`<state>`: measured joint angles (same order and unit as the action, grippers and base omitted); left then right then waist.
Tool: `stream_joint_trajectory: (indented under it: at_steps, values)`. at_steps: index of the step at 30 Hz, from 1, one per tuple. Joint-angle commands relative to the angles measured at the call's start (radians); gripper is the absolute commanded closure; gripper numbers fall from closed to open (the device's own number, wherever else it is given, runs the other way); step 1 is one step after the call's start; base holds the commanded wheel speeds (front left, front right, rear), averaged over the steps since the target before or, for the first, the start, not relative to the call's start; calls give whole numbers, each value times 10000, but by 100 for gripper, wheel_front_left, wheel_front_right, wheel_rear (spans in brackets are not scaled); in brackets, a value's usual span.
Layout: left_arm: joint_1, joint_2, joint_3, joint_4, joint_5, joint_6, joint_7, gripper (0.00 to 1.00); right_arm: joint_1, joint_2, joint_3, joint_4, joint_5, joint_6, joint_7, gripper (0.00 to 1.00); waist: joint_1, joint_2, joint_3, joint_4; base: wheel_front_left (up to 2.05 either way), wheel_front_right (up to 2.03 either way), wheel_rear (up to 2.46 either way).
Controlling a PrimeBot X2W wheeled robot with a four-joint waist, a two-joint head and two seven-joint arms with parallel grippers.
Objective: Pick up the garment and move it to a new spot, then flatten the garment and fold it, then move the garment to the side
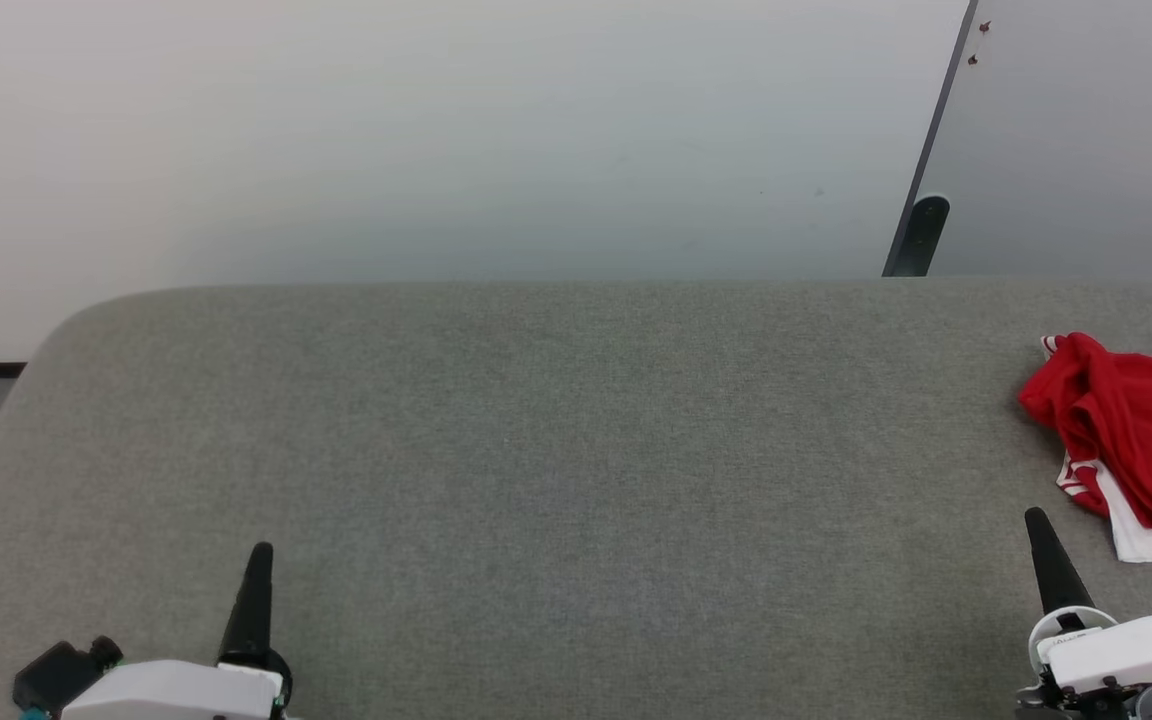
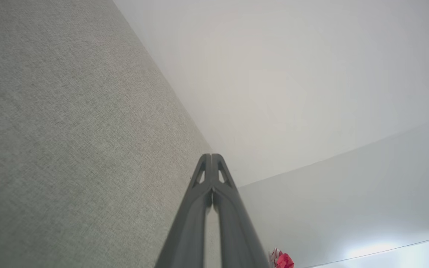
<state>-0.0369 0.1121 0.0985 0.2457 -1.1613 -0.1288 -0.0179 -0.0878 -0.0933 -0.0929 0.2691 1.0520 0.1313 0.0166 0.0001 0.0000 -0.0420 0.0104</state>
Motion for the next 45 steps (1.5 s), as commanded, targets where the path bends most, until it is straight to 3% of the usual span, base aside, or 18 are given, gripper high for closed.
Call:
stream_joint_trajectory:
  at_steps: [1,45]
  values:
    - [-186,16,45,-77,-308,-18,82,100,-197,-9,-61,-130,379,-4,57,100,-1,0,16,-4,0,0,0]
    - [-658,-491,150,-26,-3559,-30,1054,100,-269,335,-186,-231,4414,-6,791,100,-1,0,328,-76,0,0,0]
